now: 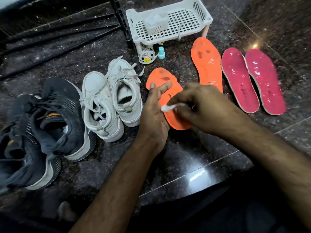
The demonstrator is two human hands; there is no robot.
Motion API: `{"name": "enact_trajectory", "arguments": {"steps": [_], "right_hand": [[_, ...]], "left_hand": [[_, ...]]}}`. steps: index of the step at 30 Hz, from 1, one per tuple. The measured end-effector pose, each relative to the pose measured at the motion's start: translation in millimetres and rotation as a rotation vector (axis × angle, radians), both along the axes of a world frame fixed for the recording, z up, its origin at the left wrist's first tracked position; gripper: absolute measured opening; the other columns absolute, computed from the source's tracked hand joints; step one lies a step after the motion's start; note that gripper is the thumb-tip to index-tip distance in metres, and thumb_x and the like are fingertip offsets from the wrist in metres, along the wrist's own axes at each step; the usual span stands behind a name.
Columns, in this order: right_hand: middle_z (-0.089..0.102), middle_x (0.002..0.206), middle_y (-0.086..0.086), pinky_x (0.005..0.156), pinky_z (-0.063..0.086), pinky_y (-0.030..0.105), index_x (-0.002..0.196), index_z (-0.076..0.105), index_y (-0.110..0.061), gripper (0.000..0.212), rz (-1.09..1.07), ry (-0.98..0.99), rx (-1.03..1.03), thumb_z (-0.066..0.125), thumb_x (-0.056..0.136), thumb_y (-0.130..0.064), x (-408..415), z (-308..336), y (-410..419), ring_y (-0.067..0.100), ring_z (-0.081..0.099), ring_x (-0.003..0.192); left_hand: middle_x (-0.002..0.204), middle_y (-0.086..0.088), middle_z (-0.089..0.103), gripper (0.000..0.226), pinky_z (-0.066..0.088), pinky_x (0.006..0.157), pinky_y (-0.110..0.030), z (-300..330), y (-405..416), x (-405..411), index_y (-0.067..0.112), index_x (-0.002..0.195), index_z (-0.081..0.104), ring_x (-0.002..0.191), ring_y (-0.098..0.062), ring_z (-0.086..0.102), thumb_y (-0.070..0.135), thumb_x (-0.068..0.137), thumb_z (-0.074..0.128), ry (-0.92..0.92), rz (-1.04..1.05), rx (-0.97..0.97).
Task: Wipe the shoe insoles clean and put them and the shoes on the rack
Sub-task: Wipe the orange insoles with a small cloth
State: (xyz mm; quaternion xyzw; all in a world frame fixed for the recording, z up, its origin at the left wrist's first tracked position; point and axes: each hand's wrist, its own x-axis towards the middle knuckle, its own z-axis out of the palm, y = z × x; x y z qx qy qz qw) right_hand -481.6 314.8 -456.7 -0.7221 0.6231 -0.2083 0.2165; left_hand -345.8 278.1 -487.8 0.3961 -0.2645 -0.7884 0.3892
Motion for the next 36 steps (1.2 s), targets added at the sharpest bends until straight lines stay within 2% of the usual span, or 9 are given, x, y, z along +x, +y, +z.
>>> {"name": "enact_trajectory", "arguments": {"steps": [4,6,9,14,20,25,29,32,36], "right_hand": [[0.067,0.089,-0.018,0.076,0.049,0.022,0.103,0.076,-0.036,0.025,0.273,-0.031,0.243,0.070,0.085,-0.020,-5,14,19,0.000,0.062,0.081],[0.073,0.089,-0.011,0.077,0.053,0.030,0.097,0.077,-0.028,0.023,0.184,-0.198,0.261,0.071,0.084,-0.010,-13,20,22,0.009,0.068,0.083],[0.074,0.087,0.001,0.075,0.052,0.041,0.093,0.072,-0.020,0.013,-0.111,-0.495,0.104,0.068,0.084,-0.013,-19,17,10,0.025,0.067,0.080],[0.059,0.090,-0.002,0.076,0.044,0.030,0.099,0.071,-0.027,0.023,-0.044,-0.034,0.045,0.066,0.083,-0.012,-10,-2,-1,0.014,0.057,0.079],[0.070,0.084,-0.008,0.075,0.053,0.037,0.087,0.071,-0.029,0.019,0.223,-0.072,0.324,0.069,0.078,-0.013,-14,14,19,0.011,0.066,0.079],[0.070,0.085,-0.004,0.074,0.054,0.043,0.093,0.069,-0.027,0.017,-0.210,-0.362,-0.003,0.063,0.078,-0.025,-24,4,0,0.017,0.065,0.075],[0.064,0.093,-0.001,0.072,0.040,0.024,0.104,0.071,-0.025,0.020,-0.217,-0.122,-0.101,0.068,0.086,-0.018,-16,-11,-13,0.013,0.058,0.080],[0.061,0.090,-0.002,0.072,0.036,0.024,0.104,0.072,-0.023,0.020,-0.058,-0.040,-0.040,0.067,0.086,-0.016,-7,-9,-12,0.014,0.057,0.083],[0.065,0.092,-0.010,0.079,0.045,0.026,0.103,0.073,-0.028,0.024,0.217,0.030,0.158,0.068,0.084,-0.016,-5,2,7,0.008,0.060,0.085]], "left_hand": [[0.105,-0.022,0.071,0.048,0.060,0.076,-0.036,-3,1,-2,0.009,0.128,0.059,0.089,-0.028,0.068,0.044,0.106,0.035,-0.089,0.009,-0.002],[0.101,-0.019,0.069,0.026,0.056,0.079,-0.036,-7,0,-4,0.009,0.121,0.063,0.089,-0.028,0.063,0.020,0.104,0.047,-0.125,0.023,-0.058],[0.099,-0.019,0.069,0.036,0.050,0.081,-0.038,-13,0,-3,0.009,0.117,0.066,0.087,-0.027,0.060,0.002,0.086,0.050,-0.178,-0.010,-0.119],[0.099,-0.019,0.070,0.045,0.052,0.075,-0.035,-12,0,-2,0.013,0.119,0.064,0.083,-0.028,0.063,-0.009,0.091,0.036,-0.166,0.001,-0.096],[0.082,-0.011,0.068,0.050,0.051,0.059,-0.024,-5,1,-2,0.012,0.121,0.063,0.062,-0.016,0.062,-0.011,0.089,0.033,-0.176,0.016,-0.136],[0.105,-0.015,0.070,0.064,0.043,0.087,-0.043,-11,5,-6,0.024,0.121,0.068,0.092,-0.026,0.056,0.002,0.066,0.043,-0.195,-0.077,-0.177],[0.104,-0.012,0.068,0.071,0.040,0.091,-0.044,-13,8,-7,0.022,0.124,0.066,0.096,-0.027,0.054,0.000,0.062,0.040,-0.135,-0.123,-0.173],[0.107,-0.019,0.069,0.073,0.049,0.090,-0.042,-8,3,-4,0.014,0.141,0.051,0.092,-0.031,0.064,0.000,0.071,0.039,-0.002,-0.061,-0.050],[0.109,-0.018,0.069,0.046,0.056,0.081,-0.036,0,1,0,0.009,0.141,0.052,0.087,-0.025,0.067,0.013,0.099,0.034,0.044,0.023,0.023]]}}
